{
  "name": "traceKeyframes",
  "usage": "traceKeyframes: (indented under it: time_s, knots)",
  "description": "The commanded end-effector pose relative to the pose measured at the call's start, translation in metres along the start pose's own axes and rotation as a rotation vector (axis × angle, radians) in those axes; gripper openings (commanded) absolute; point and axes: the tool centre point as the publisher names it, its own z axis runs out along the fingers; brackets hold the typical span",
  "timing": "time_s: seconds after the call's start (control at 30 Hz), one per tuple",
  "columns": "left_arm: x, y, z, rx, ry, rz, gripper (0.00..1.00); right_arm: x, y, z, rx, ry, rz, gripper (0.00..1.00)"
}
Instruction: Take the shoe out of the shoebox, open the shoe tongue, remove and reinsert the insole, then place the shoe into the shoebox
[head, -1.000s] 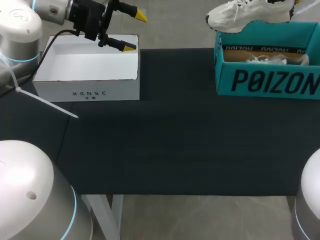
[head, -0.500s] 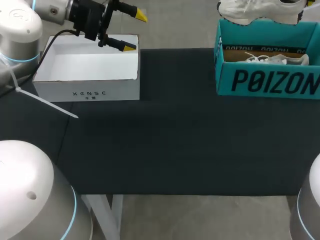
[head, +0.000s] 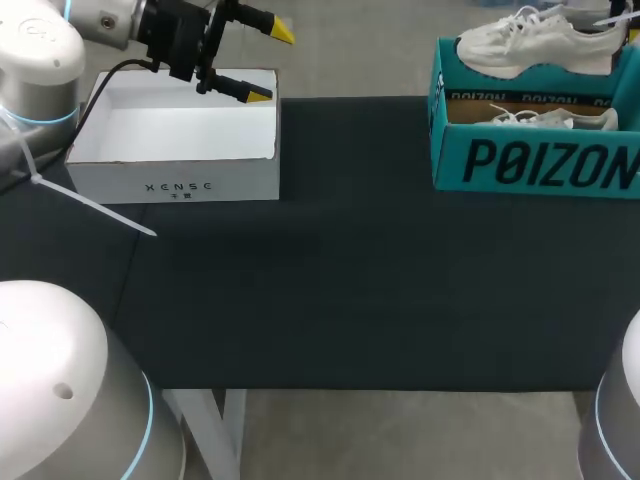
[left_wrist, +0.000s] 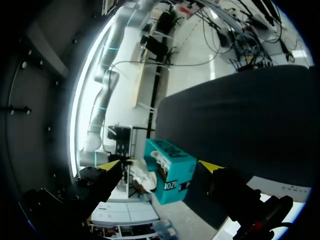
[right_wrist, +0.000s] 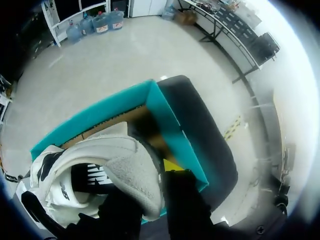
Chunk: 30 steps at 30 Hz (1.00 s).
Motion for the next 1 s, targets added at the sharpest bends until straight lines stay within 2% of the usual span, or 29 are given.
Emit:
traceKeyframes:
  time_s: [0.03,0.27,0.43,0.67,0.83,1.0]
  knots:
    - [-0.001,0.0,-0.001,0.002,0.005,0.001,1.0,0.0,0.013,0.028,0.053,0.007,0.016,0.0]
    - [-0.001,0.0,-0.001,0.002,0.005,0.001,1.0,0.002,0.022,0.059,0.086,0.0,0.018,0.0]
    - [-0.001,0.0,-0.001,0.002,0.005,0.001,1.0,0.001,0.034,0.072,0.094,0.001,0.02,0.0]
    - [-0.001,0.0,-0.001,0.002,0.005,0.001,1.0,0.016,0.045,0.099,0.135,0.002,0.0,0.0]
    - [-0.001,0.0,-0.001,0.002,0.005,0.001,1.0,0.027,0.046,0.118,0.166,0.013,0.001,0.0]
    - [-0.001,0.0,-0.001,0.002,0.005,0.001,1.0,0.035,0.039,0.134,0.204,0.017,0.003,0.0]
